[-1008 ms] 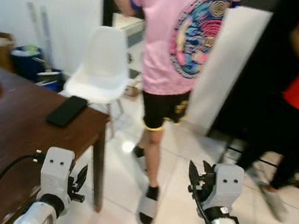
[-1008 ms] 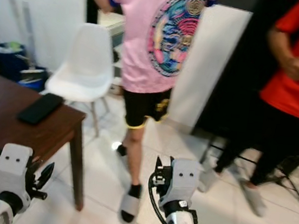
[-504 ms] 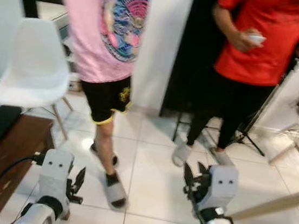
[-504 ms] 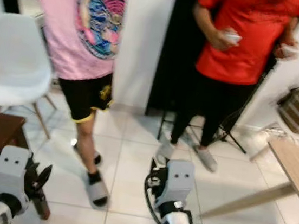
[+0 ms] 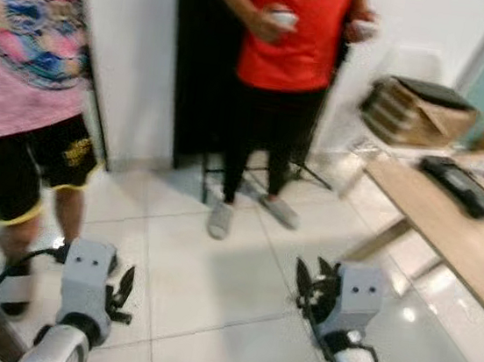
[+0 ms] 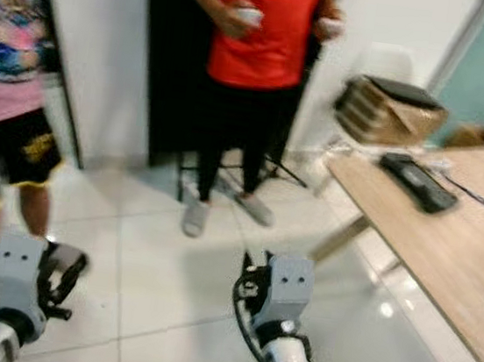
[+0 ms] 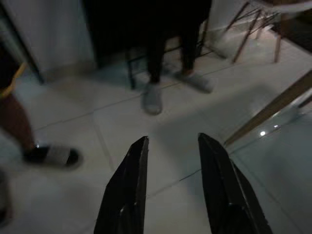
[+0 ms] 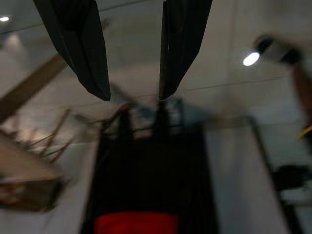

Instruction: Setting the table

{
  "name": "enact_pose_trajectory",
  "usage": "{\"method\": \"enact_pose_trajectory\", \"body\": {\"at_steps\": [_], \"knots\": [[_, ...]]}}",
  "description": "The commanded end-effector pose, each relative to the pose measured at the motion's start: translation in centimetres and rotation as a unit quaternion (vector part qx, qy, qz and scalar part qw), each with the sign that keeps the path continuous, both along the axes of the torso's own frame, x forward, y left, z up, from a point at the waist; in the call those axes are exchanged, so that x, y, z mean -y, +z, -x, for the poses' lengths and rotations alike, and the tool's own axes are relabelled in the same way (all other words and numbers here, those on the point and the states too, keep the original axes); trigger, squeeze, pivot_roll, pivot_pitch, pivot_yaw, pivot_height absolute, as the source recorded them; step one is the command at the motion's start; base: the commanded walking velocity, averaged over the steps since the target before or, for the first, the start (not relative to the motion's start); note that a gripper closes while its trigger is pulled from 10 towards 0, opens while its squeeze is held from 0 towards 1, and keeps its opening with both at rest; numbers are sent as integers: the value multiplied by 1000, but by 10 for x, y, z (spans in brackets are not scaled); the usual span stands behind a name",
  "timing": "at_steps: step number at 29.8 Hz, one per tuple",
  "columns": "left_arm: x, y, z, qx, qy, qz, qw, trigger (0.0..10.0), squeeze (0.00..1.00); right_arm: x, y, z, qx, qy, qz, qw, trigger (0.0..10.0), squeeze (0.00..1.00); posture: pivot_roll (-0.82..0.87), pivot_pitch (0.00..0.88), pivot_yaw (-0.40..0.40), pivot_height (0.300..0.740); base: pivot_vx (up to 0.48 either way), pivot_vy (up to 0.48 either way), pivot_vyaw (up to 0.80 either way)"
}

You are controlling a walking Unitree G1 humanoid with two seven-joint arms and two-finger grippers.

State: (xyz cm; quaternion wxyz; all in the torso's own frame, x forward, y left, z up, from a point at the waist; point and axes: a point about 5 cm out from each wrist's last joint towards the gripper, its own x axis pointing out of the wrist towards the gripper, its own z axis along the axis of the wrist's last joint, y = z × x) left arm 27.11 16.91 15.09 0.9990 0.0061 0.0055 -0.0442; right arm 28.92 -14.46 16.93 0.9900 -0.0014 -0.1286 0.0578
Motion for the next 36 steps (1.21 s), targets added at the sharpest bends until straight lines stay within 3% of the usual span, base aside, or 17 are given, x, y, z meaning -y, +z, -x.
{"method": "enact_pose_trajectory", "body": {"at_steps": [1, 36], "knots": [[-5, -7, 3, -14, 11, -3, 1000, 10000, 0, -3, -7, 4, -13, 5, -7, 1000, 10000, 0, 15, 147, 60, 740, 0, 0, -800], [-4, -8, 4, -15, 12, -2, 1000, 10000, 0, -4, -8, 3, -16, 7, -9, 1000, 10000, 0, 18, 149, 58, 740, 0, 0, -800]]}}
